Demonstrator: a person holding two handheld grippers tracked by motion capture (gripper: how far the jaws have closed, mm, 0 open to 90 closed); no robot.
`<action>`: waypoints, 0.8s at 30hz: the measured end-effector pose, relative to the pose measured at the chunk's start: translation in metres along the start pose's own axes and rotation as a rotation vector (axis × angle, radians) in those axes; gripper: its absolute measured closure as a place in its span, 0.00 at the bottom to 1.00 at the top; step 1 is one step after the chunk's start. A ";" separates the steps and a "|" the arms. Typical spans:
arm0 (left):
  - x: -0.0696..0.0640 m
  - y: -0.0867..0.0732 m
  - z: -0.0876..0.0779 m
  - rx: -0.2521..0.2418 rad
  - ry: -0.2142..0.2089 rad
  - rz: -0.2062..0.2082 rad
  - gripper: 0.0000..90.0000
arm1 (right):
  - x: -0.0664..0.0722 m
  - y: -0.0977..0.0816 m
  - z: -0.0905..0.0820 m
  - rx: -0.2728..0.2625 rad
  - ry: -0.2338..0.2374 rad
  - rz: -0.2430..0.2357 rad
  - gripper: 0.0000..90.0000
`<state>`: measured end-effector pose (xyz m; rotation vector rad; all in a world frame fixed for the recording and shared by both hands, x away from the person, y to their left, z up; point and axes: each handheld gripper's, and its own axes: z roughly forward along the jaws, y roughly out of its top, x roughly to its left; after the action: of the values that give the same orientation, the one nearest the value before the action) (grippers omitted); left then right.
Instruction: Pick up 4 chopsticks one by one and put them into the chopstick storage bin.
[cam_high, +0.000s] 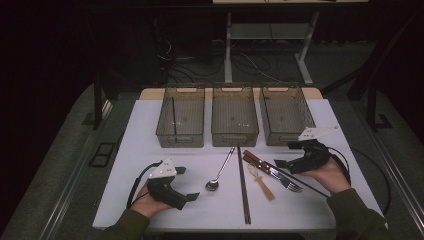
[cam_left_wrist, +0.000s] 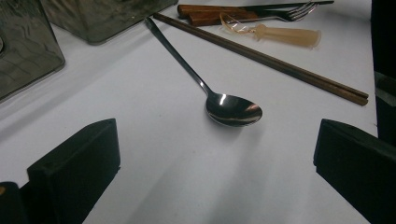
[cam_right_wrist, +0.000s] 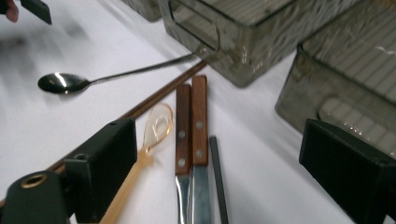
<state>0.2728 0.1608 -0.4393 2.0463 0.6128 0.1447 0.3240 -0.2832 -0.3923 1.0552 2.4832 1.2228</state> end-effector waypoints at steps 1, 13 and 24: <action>0.000 0.000 0.000 0.000 0.001 0.000 0.00 | 0.000 -0.003 -0.002 -0.003 -0.005 -0.003 0.19; -0.001 0.000 0.000 -0.001 0.002 -0.002 0.00 | -0.005 -0.034 -0.029 -0.044 -0.007 0.047 0.34; -0.001 0.000 -0.001 -0.003 -0.001 -0.001 0.00 | -0.009 -0.063 -0.046 -0.003 -0.014 0.050 0.50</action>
<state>0.2716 0.1611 -0.4385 2.0437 0.6123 0.1442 0.2778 -0.3441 -0.4114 1.1279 2.4582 1.2281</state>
